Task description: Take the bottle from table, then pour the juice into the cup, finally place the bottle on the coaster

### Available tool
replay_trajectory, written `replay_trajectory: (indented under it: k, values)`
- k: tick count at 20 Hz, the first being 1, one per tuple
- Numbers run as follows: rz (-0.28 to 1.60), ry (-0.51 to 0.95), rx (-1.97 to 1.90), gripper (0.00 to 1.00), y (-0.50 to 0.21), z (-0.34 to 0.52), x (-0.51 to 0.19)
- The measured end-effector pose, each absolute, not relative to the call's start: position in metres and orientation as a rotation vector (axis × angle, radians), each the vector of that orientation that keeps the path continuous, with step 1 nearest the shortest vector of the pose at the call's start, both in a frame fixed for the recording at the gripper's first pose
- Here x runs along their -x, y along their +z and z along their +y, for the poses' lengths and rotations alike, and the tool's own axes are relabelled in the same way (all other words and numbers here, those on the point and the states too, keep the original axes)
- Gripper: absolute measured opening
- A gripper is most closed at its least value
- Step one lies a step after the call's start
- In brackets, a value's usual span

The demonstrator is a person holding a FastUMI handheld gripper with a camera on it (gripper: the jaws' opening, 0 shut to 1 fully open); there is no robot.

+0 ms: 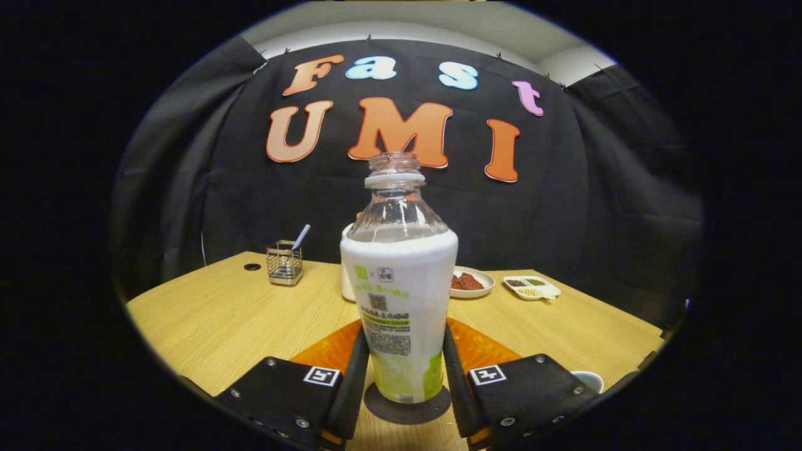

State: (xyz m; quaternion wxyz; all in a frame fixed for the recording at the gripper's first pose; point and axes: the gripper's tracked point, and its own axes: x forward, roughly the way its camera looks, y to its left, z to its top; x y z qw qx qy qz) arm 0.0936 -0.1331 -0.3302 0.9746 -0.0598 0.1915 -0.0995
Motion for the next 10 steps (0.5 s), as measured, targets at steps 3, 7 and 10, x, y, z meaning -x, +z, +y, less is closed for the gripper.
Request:
replay_trajectory:
  k: [3,7,10]
  values:
    - [0.410,-0.207,0.092,0.61,-0.342,-0.139,-0.090]
    - [0.443,-0.206,0.061,0.61,-0.357,-0.143,-0.088]
    - [0.439,-0.190,0.057,0.64,-0.357,-0.140,-0.088]
